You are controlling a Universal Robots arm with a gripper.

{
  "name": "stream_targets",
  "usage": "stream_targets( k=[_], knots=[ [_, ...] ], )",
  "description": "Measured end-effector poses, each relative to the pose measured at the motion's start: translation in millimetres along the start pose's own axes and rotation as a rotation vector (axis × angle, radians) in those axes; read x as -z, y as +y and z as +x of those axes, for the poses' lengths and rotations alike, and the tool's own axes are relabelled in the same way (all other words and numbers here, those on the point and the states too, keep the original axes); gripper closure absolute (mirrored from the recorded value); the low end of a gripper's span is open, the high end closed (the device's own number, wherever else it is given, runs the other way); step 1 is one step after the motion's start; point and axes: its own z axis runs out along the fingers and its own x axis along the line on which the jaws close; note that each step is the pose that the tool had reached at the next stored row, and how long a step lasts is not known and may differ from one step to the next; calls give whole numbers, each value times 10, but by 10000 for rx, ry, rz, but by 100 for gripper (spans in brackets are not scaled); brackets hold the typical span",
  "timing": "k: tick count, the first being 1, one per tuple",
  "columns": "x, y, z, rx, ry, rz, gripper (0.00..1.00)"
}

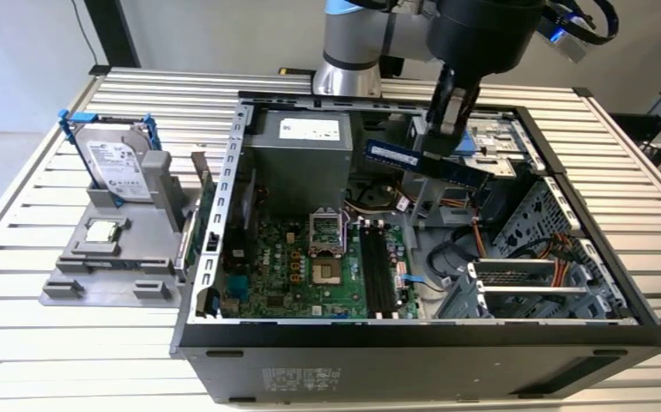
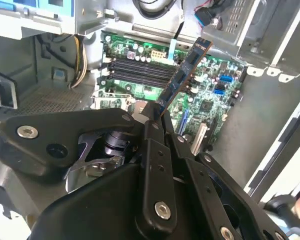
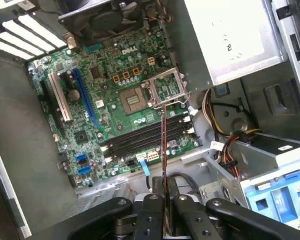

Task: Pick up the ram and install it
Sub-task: 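Insert the ram into the slot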

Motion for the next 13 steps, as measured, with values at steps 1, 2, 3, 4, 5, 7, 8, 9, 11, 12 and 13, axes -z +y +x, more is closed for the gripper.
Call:
stream_targets(
  k=[1,2,3,4,5,7,8,9,11,12,13],
  knots=[
    [0,0,0,-141,-1,-1,100],
    [0,0,0,-280,-1,-3,100],
    [0,0,0,-419,-2,-4,100],
    [0,0,0,-560,-3,-5,100],
    [0,0,0,-705,-3,-7,100],
    [0,0,0,-998,-5,-9,100],
    [0,0,0,-1148,-6,-11,100],
    [0,0,0,-1303,-7,-12,100],
    [0,0,0,-1618,-8,-16,100],
    [0,0,0,-1789,-9,-17,100],
    [0,0,0,-1942,-11,-19,100]
  ],
)
